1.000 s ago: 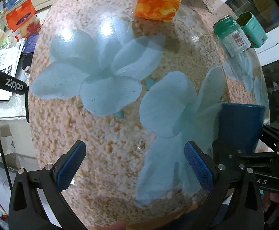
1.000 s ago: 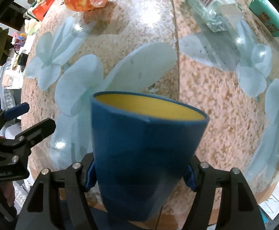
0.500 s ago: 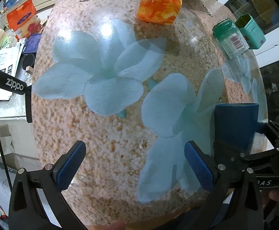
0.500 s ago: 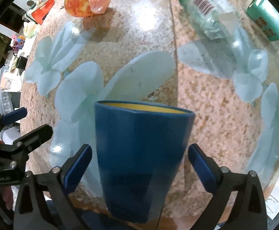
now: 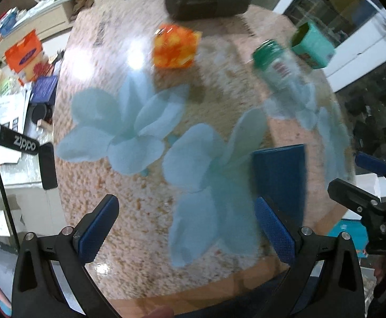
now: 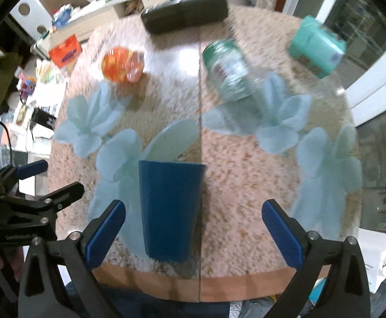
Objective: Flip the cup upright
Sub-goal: 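Lift the blue cup with the right gripper and set it down on its base, then grasp the blue cup rim with the left gripper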
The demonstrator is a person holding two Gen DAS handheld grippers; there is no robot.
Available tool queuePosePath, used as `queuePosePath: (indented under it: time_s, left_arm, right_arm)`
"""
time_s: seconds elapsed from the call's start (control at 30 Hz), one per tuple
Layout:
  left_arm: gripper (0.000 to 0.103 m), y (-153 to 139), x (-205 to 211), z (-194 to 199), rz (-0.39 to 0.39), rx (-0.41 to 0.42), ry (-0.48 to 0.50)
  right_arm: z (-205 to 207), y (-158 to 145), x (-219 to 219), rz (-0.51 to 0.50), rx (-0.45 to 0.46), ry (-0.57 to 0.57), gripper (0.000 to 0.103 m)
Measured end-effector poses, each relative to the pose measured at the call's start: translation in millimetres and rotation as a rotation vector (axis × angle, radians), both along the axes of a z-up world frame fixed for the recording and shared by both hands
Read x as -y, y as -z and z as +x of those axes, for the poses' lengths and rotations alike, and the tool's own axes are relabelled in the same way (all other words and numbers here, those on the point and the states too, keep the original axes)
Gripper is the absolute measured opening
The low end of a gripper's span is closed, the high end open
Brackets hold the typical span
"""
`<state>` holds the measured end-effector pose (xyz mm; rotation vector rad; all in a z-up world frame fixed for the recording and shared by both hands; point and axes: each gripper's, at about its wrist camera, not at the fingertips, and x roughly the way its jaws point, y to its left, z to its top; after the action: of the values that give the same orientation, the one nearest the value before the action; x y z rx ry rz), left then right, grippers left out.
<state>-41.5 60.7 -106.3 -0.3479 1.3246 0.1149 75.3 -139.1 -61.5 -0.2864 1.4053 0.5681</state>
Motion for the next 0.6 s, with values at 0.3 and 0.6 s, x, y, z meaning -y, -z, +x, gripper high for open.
queuePosePath:
  time_s: [0.3,0.6]
  left_arm:
    - [0.103,-22,47,27,-0.035,-0.003,0.040]
    - [0.103,-5,90,64,-0.043,-0.081,0.000]
  right_arm:
    - [-4,-34,38,0.058,-0.014,0.041,0.103]
    - [12,-38,68,0.075,-0.008,-0.029,0.103]
